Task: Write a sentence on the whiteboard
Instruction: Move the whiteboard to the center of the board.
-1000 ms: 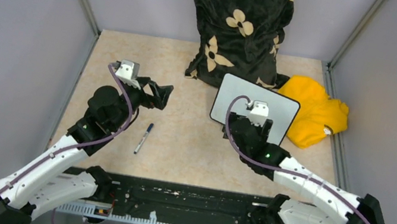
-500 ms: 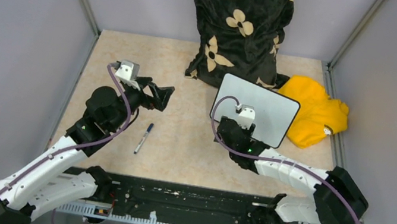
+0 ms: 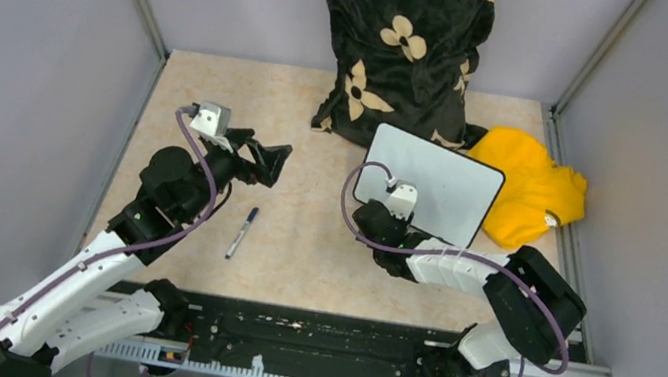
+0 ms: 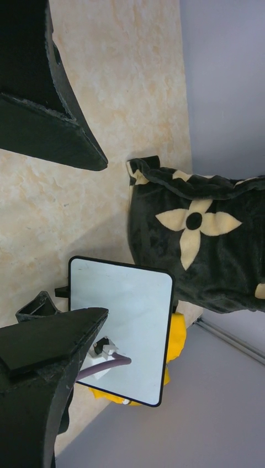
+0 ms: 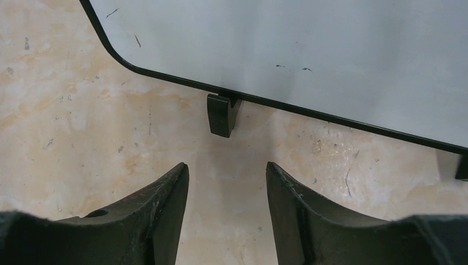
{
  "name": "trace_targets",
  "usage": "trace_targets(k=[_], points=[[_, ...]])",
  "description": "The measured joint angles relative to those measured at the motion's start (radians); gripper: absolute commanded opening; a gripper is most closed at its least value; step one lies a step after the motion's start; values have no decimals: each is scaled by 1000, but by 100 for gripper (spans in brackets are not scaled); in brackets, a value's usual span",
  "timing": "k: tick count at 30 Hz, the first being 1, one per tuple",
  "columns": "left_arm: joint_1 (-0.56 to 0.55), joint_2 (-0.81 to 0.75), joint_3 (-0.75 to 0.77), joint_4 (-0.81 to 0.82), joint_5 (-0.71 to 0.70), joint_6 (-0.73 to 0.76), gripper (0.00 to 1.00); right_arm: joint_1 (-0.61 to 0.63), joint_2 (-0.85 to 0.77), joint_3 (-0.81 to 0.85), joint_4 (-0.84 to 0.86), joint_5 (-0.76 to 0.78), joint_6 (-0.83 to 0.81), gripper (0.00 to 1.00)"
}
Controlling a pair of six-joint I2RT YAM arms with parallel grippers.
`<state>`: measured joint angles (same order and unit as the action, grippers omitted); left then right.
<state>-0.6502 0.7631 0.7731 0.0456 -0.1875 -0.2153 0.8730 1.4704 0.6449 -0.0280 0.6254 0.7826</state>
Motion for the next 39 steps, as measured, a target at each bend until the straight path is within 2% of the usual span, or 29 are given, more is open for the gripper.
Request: trace_targets(k=[11,24,39], points=[[0,-6,0,0,0,0,99,-19,122,65,53,19,5,49],[0,-6,0,0,0,0,99,-51,183,91,79,47,4,41],[0,-6,0,0,0,0,99,-53,214,111,89,79,-5,25]])
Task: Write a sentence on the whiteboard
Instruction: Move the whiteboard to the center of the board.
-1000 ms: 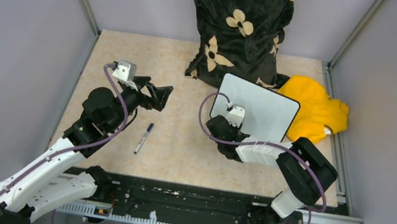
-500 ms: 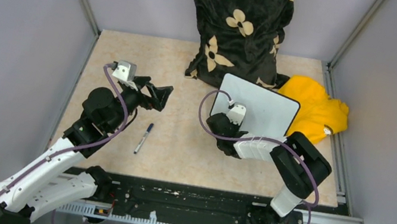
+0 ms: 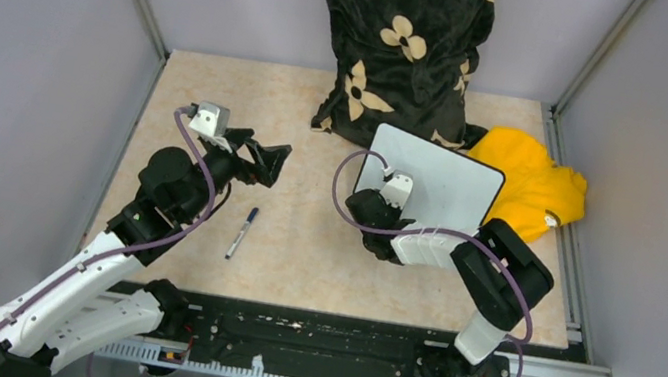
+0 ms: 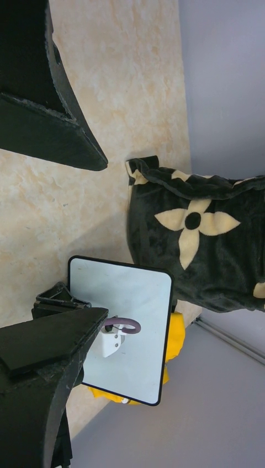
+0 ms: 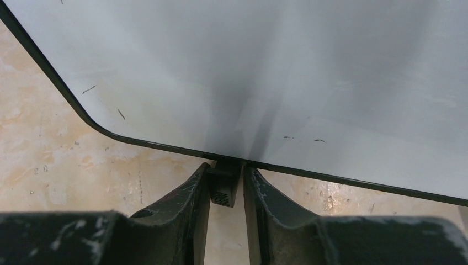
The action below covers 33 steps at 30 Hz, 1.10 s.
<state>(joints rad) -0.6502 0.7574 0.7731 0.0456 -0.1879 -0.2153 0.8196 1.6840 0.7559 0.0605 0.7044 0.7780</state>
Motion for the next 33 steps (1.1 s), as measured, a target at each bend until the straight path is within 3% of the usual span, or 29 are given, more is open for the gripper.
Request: trace_targets(k=[5,11,33], points=[[0,0,0,0,0,0,99,0,0,0,1,0,-1,19],[0,2,0,0,0,0,99,3,0,-2,2,1,-18,0],[0,25,0,0,13,-1,99,173,-35,-29,-67,56,-84,0]])
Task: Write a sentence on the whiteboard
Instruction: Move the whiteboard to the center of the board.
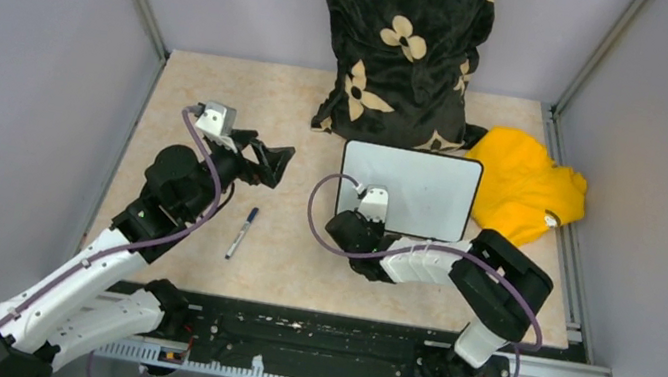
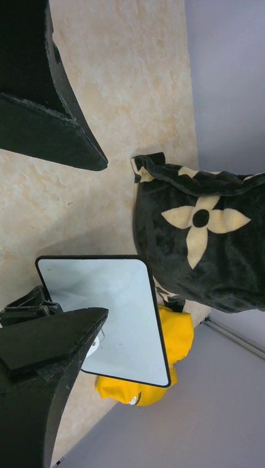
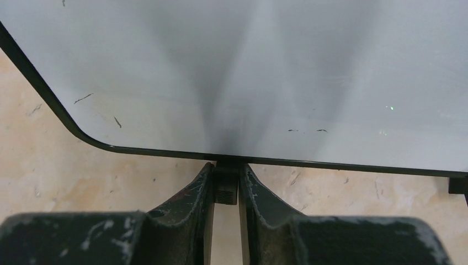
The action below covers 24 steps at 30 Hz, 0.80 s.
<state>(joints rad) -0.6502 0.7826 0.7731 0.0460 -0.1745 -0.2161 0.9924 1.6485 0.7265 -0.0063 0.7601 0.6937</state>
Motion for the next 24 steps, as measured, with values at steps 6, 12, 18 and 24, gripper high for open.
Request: trace_targets(k=[6,12,18,24], points=[[0,7,0,0,4,0,99,79,10,24,-26,2,26,0],[0,7,0,0,3,0,99,142,101,144,-74,6,87,0],[0,7,0,0,3,0,99,185,188,253,-126,30,122,0],[0,3,0,0,3,0,99,206,238,322,-172,59,146,0]])
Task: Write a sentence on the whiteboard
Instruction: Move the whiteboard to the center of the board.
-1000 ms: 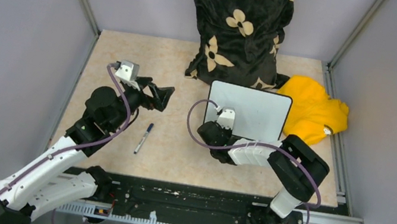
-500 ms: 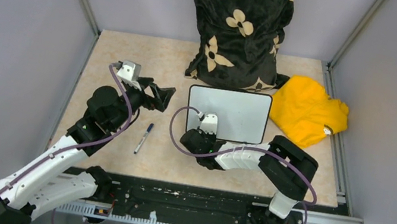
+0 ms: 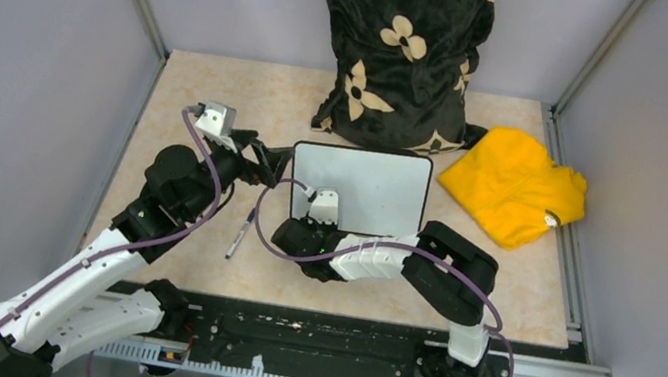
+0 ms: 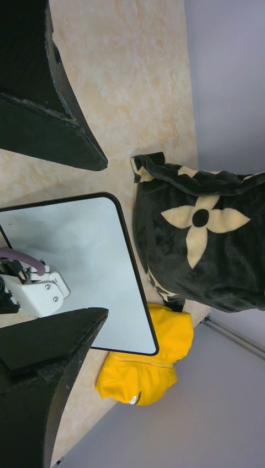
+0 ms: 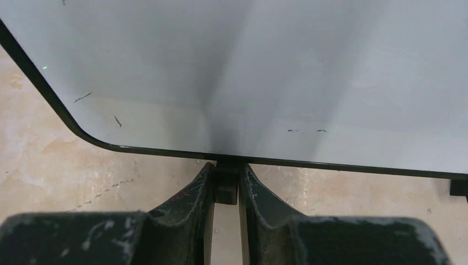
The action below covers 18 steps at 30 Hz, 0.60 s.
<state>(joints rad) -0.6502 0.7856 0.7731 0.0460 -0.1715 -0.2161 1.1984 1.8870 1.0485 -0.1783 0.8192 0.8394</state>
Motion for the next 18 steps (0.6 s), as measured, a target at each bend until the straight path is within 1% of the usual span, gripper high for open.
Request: trace_targets(k=[9,14,18], points=[[0,-3,0,0,-1,0,99,18,39,54,-51,35,35,0],[0,-3,0,0,-1,0,99,22,42,67,-64,28,48,0],[0,-3,0,0,-2,0,99,25,47,73,-73,29,48,14]])
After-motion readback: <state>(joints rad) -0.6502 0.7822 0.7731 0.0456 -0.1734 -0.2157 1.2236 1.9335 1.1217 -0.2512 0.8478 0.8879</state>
